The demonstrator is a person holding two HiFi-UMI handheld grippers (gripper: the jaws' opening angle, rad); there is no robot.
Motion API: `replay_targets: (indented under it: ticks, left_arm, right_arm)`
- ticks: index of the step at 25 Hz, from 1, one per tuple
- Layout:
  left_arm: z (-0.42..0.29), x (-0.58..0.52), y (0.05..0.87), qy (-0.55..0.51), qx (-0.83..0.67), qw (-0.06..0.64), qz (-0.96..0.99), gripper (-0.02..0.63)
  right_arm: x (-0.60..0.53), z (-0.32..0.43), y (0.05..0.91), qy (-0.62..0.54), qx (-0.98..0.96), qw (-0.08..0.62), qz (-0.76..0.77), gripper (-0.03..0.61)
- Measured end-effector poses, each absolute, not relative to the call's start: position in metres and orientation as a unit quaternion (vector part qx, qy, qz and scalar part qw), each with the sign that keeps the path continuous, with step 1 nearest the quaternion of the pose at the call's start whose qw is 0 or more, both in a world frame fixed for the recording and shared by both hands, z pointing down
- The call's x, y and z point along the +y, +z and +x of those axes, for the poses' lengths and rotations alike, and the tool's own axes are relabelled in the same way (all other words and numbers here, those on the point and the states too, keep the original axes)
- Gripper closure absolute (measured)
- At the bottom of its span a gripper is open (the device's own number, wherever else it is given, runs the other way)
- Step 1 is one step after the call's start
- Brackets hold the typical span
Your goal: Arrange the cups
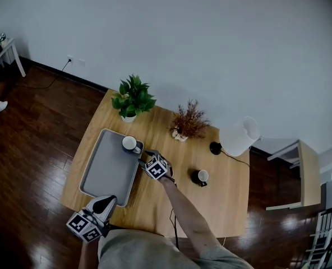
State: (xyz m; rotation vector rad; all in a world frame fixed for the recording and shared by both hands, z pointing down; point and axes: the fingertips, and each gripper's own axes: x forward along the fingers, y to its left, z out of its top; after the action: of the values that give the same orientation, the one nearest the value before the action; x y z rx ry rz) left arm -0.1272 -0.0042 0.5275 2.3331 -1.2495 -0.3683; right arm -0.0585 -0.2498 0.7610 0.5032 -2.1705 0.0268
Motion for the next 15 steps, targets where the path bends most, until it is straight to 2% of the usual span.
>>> replay_targets:
  ticks: [3,4,6,12,15]
  left_arm:
    - [-0.106,-0.014,0.525,-0.121,-0.430,0.235,0.863,0.620]
    - [-0.097,-0.017,0.524,-0.116,-0.421,0.236,0.868,0.620]
    - [-0.076,-0.021,0.525,-0.107,-0.403,0.239,0.877,0.620]
    - [-0.013,-0.027,0.529,-0.065,-0.336,0.249,0.906,0.620]
    - [0.012,-0.026,0.528,-0.043,-0.311,0.248,0.916,0.620]
  right_arm:
    - [-0.209,-0.016,0.746,0.051,-0.897,0.375,0.230,0.350]
    - [-0.193,0.002,0.740,0.072,-0.901,0.352,0.242,0.383]
    - [-0.164,0.053,0.738,0.115,-0.900,0.318,0.275,0.396]
    - [-0.113,0.265,0.773,0.181,-0.821,0.325,0.434,0.397]
    - [-0.116,0.332,0.775,0.182,-0.793,0.325,0.482,0.397]
